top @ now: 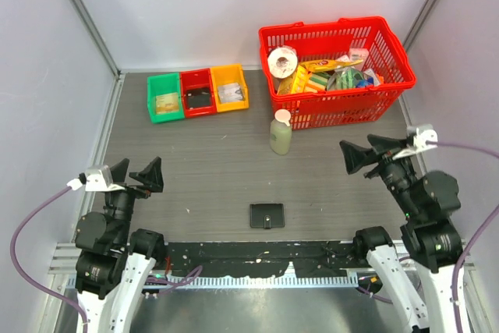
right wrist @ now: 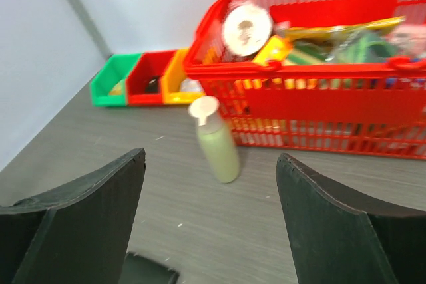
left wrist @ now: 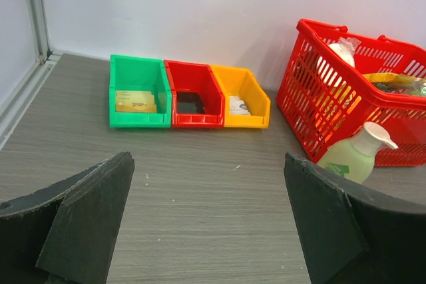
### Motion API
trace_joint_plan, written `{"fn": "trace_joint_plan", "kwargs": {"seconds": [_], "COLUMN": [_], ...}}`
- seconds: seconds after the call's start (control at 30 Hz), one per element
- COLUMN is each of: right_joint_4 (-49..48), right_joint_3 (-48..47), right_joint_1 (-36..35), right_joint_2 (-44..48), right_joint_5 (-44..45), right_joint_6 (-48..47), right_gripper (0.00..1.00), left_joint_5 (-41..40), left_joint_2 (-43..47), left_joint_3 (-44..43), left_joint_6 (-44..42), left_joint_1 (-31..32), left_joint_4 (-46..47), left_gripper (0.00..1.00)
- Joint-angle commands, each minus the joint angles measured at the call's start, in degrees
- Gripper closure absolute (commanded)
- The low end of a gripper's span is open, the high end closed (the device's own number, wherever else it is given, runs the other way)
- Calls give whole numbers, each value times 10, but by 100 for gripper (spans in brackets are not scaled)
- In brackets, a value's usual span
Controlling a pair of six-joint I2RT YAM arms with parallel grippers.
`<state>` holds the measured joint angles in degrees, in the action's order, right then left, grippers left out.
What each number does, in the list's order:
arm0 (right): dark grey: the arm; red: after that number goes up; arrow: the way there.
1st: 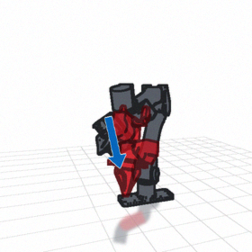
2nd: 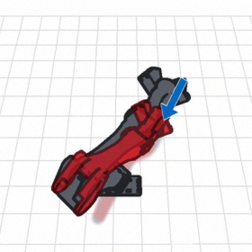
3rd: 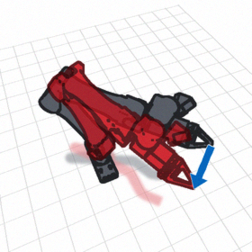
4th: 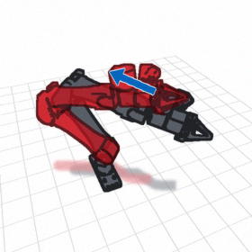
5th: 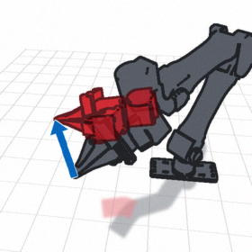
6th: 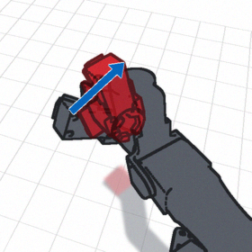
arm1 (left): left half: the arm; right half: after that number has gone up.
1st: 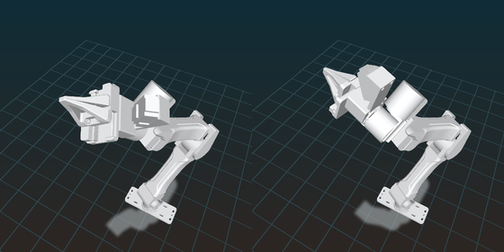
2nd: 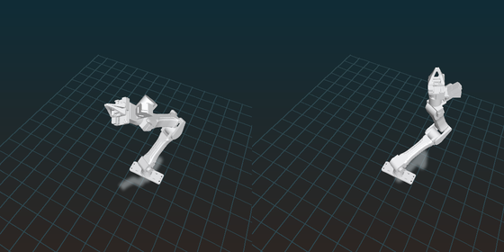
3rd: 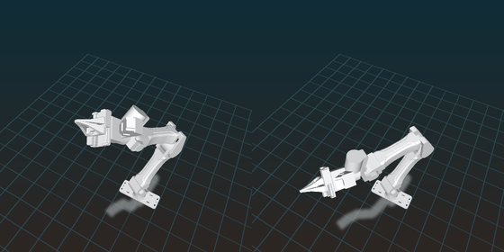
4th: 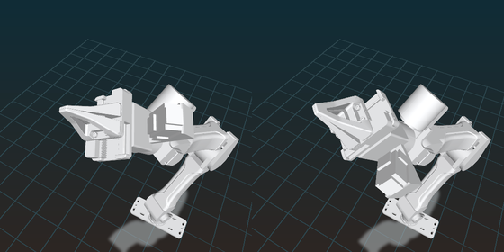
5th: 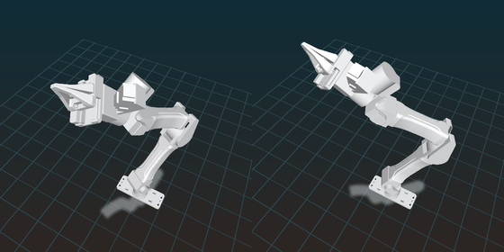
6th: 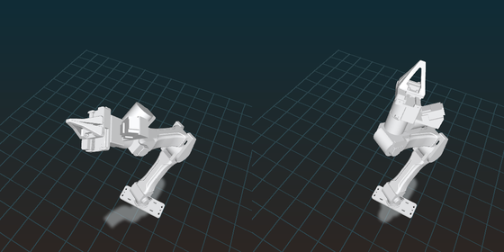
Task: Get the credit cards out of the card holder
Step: Move the card holder to the center of the board.
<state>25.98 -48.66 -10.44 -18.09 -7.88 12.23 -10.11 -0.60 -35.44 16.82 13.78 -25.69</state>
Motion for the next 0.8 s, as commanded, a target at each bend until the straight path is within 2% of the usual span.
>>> {"fn": "trace_joint_plan", "kwargs": {"seconds": [0.0,0.07,0.33,0.47,0.53,0.6,0.77], "right_joint_4": [38,16,-97,-76,-59,-47,-39], "right_joint_3": [-49,-37,57,74,77,78,77], "right_joint_1": [-3,-3,-3,-23,-66,-127,-340], "right_joint_2": [-84,-103,-147,-202,-222,-240,-327], "right_joint_5": [-157,-217,-312,-338,-296,-210,4], "right_joint_6": [37,53,121,107,92,90,88], "right_gripper": [16,16,16,16,16,16,16], "left_joint_5": [-23,-26,-28,-26,-29,-31,-33], "left_joint_2": [14,10,10,10,9,8,-14], "left_joint_3": [-16,-17,-13,-11,-10,-10,-13], "left_joint_6": [12,12,10,9,8,8,8], "left_joint_1": [1,1,1,2,1,1,2], "left_joint_4": [-23,-26,-23,-21,-21,-20,-25], "left_gripper": [0,0,0,0,0,0,0]}}
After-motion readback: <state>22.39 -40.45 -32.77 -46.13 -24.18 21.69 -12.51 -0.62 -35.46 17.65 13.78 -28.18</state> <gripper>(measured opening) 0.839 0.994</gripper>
